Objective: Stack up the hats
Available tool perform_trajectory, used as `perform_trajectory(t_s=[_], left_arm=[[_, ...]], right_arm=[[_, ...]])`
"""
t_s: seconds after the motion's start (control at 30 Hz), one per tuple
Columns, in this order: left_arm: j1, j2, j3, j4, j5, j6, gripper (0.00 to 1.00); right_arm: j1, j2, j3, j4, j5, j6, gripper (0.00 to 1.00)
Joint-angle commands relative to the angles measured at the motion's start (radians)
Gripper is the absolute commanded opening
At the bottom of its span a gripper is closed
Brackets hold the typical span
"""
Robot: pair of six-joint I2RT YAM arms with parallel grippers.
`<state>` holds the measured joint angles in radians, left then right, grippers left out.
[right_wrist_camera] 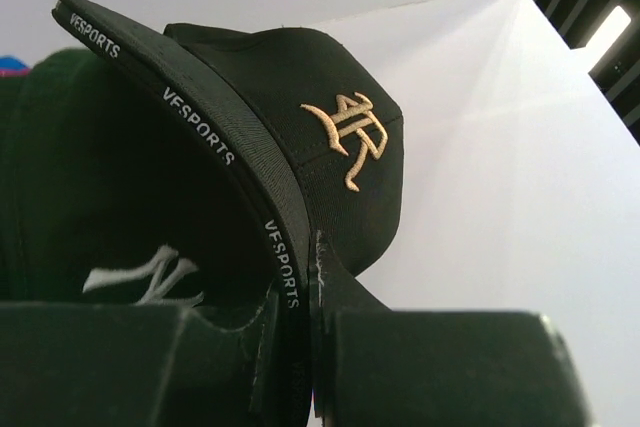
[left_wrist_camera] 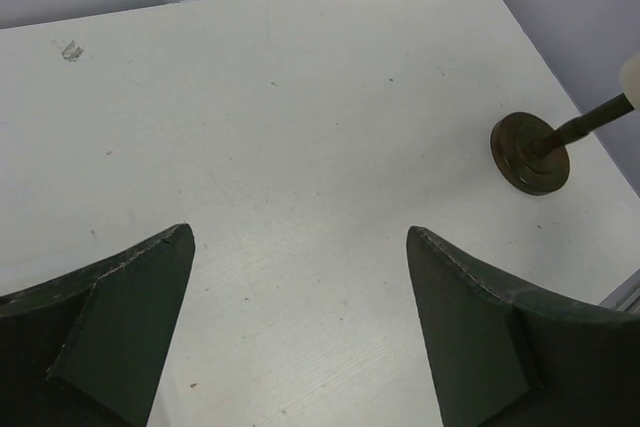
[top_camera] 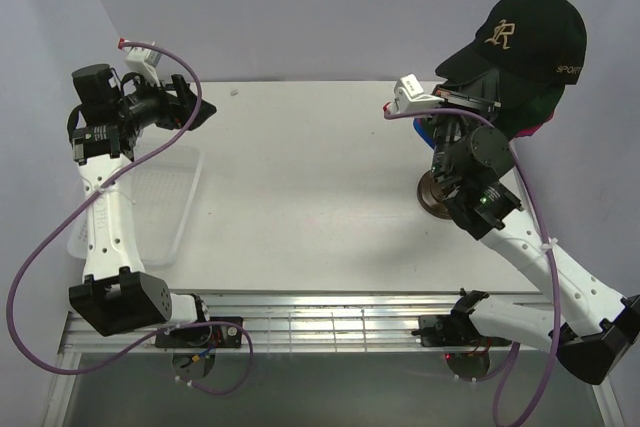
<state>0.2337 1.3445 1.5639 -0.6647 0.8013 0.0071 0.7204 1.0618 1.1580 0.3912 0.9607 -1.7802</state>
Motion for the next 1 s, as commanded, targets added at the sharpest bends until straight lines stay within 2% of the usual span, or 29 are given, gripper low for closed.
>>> perform_trajectory(t_s=[0.0, 0.2, 0.27, 0.47, 0.53, 0.67, 0.7, 0.83, 0.97], left_arm=[[0.004, -0.033, 0.001, 0.008, 0.024, 0.001, 0.98], [-0.016, -0.016, -0.002, 0.005, 0.003, 0.001, 0.98], [-0.040, -0.011, -0.007, 0.005, -0.010, -0.016, 0.96], [-0.192, 0.027, 0.010, -0.001, -0.092, -0.025, 0.90], [-0.262, 0.054, 0.045, -0.006, -0.117, -0.025, 0.90], [-0.332, 0.100, 0.113, -0.021, -0.162, -0.025, 0.89], [-0.344, 0.105, 0.122, -0.022, -0.177, -0.024, 0.89], [-0.382, 0.131, 0.160, -0.039, -0.194, -0.018, 0.89], [-0.399, 0.142, 0.168, -0.045, -0.205, -0.013, 0.89]], right_arm=[[0.007, -0.051, -0.035, 0.060, 0.049, -0.010, 0.08], [0.047, -0.091, -0.030, 0.020, 0.073, -0.001, 0.08], [0.073, -0.094, -0.027, -0.052, 0.090, 0.031, 0.08], [0.099, -0.132, -0.041, -0.129, 0.142, 0.109, 0.08], [0.099, -0.138, -0.043, -0.201, 0.145, 0.142, 0.09], [0.102, -0.141, -0.046, -0.279, 0.150, 0.212, 0.26], [0.105, -0.141, -0.046, -0.278, 0.151, 0.226, 0.37], [0.129, -0.125, -0.018, -0.291, 0.170, 0.258, 0.59], [0.169, -0.099, 0.006, -0.314, 0.196, 0.300, 0.71]])
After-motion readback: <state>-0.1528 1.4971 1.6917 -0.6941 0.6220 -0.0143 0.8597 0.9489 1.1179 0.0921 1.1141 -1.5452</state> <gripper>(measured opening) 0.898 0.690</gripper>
